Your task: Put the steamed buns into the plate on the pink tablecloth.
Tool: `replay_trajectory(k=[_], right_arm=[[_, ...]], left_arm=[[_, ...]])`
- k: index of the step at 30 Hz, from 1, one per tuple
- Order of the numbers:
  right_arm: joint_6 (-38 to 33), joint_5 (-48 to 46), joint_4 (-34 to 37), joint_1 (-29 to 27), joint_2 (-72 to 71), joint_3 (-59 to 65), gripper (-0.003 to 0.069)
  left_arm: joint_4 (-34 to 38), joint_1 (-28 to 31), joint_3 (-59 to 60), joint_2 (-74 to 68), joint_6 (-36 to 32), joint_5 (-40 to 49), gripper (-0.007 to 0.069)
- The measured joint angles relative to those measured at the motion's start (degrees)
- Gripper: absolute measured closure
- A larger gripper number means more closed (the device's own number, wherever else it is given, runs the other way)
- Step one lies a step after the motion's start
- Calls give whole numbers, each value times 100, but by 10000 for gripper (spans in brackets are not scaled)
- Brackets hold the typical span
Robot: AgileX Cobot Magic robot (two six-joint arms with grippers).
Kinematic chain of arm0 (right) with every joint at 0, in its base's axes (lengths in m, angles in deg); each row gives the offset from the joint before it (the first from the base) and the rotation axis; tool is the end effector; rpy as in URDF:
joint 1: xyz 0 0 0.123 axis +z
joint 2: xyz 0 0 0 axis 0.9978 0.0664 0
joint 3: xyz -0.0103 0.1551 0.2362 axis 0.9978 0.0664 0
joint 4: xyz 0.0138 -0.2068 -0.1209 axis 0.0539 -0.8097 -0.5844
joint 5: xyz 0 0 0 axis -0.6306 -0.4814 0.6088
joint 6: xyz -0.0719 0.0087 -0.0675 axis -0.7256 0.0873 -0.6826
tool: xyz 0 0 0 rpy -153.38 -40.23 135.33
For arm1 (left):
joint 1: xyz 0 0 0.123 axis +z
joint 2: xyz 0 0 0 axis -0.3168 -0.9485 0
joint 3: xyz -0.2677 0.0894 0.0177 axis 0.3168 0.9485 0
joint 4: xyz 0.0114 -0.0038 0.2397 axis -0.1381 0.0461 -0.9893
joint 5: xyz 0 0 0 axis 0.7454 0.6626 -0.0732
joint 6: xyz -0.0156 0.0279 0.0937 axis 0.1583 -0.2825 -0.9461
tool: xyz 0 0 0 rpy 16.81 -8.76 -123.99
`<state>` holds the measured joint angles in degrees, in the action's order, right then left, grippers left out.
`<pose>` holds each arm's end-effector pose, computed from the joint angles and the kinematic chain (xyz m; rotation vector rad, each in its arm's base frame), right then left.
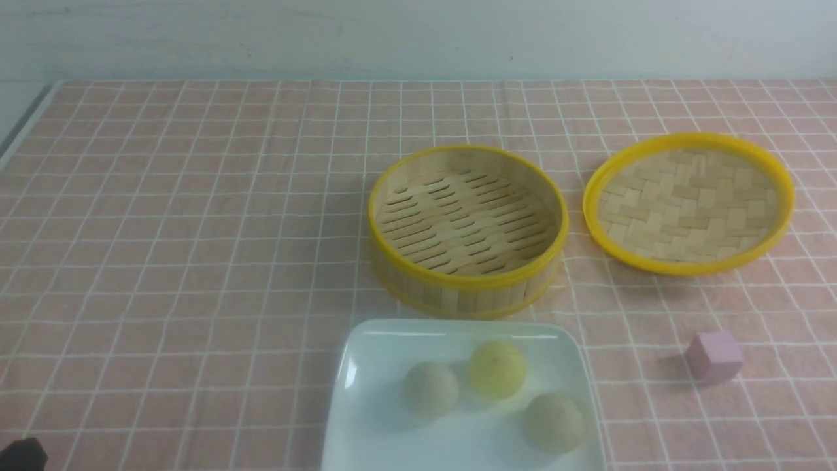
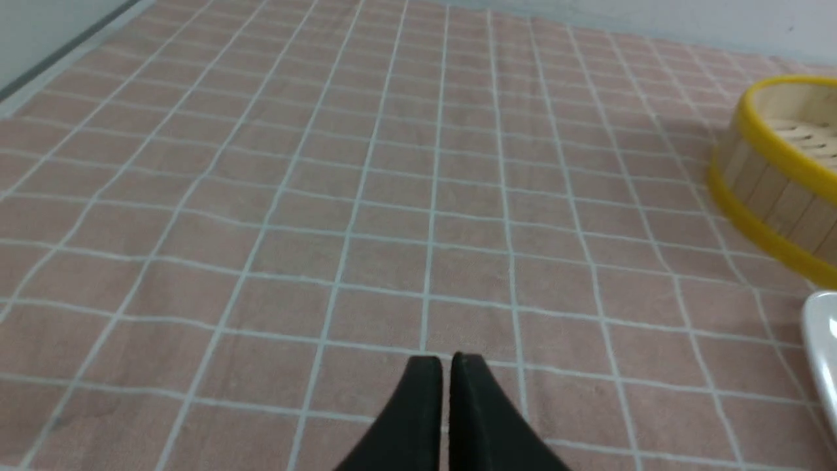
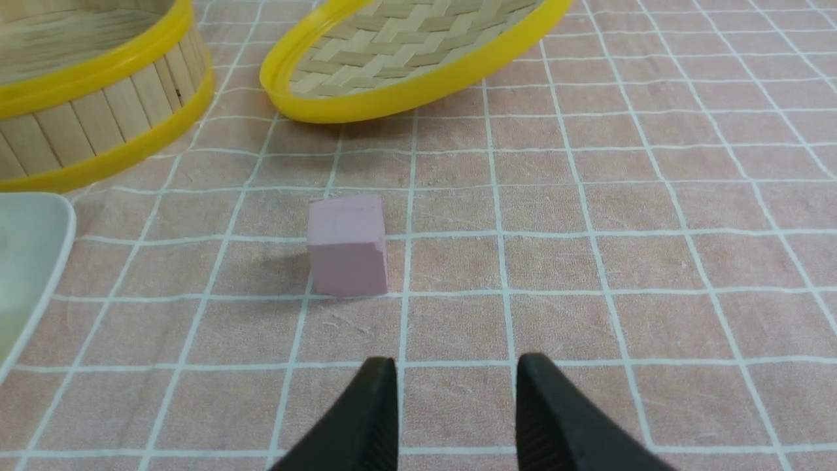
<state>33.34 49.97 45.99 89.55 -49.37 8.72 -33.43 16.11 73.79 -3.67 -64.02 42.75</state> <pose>0.0495 0.0011 0.1709 -0.0030 1.8908 0.0519 0.0526 -0.0005 0.1769 -0.0983 1.7940 -0.1127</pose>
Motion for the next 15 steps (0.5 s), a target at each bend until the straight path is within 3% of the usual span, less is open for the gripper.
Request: replay_trajectory(k=[15], right_arm=[[0,0,0,0,0,0,419]], left_arm=[[-252,18,-21,5,92,390,573]])
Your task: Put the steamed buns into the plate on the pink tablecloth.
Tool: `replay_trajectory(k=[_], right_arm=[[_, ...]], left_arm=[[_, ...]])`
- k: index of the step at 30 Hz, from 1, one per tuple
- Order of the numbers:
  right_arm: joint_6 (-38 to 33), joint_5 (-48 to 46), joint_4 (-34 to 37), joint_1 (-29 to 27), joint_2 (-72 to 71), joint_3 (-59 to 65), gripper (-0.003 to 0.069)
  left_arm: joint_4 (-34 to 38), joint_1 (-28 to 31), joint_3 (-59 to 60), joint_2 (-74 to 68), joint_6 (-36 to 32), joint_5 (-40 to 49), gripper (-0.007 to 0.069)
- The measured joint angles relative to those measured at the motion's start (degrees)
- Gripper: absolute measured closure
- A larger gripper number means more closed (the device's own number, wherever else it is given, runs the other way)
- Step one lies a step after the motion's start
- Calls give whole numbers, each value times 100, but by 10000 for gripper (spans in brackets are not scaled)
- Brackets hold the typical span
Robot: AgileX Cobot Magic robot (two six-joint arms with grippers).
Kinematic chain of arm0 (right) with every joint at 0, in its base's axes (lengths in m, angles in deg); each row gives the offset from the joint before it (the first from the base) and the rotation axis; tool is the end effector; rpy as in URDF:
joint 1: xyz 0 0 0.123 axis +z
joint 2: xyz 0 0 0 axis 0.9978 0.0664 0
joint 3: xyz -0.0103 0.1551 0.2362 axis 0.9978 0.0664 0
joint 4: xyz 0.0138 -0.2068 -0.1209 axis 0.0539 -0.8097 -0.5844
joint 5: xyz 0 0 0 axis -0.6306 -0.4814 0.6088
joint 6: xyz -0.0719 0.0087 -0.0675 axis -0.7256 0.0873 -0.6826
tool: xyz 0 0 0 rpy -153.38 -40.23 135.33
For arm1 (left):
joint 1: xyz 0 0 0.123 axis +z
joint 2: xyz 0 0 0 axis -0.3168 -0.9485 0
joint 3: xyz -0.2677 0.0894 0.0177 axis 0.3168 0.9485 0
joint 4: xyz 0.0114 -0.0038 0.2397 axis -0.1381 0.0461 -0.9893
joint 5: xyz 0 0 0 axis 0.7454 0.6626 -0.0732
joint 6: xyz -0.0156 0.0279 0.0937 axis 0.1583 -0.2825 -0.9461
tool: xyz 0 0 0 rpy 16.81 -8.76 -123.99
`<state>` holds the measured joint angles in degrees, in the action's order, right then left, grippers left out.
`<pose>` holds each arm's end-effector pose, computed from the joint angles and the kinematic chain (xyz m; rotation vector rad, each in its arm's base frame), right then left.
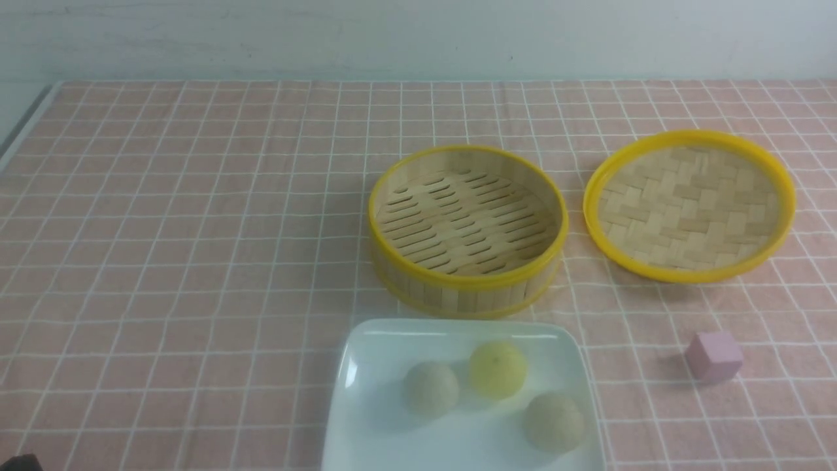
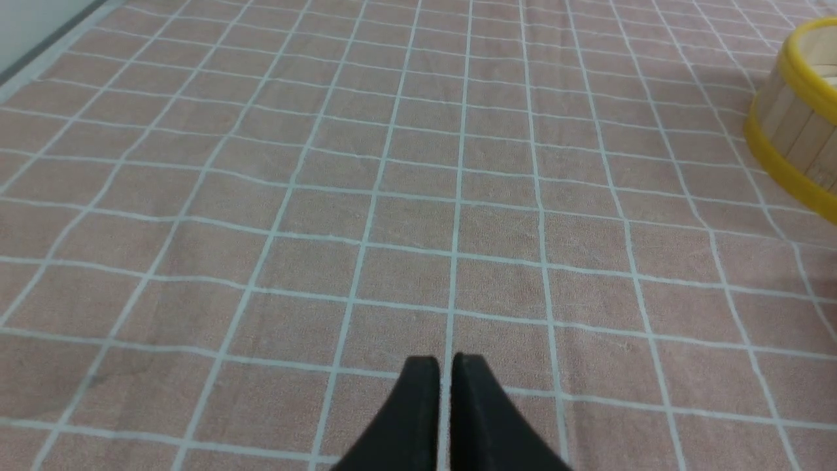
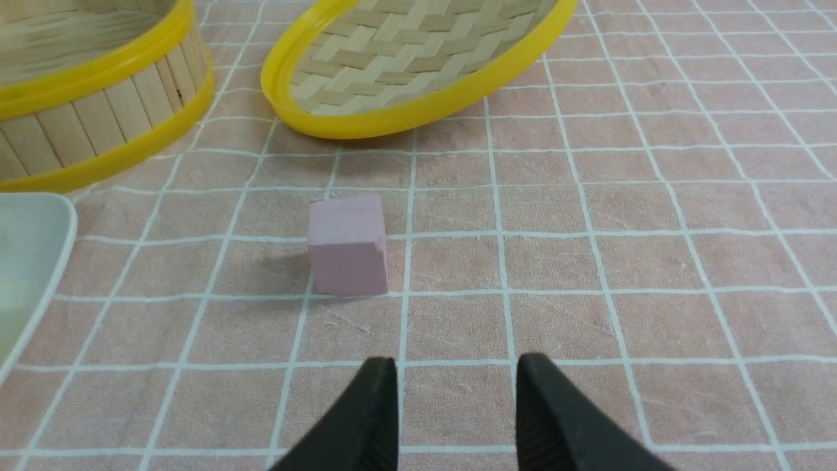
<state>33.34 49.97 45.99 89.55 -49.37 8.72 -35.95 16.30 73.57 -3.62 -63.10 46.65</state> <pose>0.0495 0.0011 0.1709 -0.0030 1.8908 0.0519 0.0508 0.0017 0.1718 -0.0953 1.8554 -0.0716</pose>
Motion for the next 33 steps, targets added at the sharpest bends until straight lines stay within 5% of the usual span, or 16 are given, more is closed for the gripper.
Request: replay_trajectory(k=[33], right_arm=[[0,0,0,0,0,0,419]], left_arm=[[-3,0,0,0,0,18,560]])
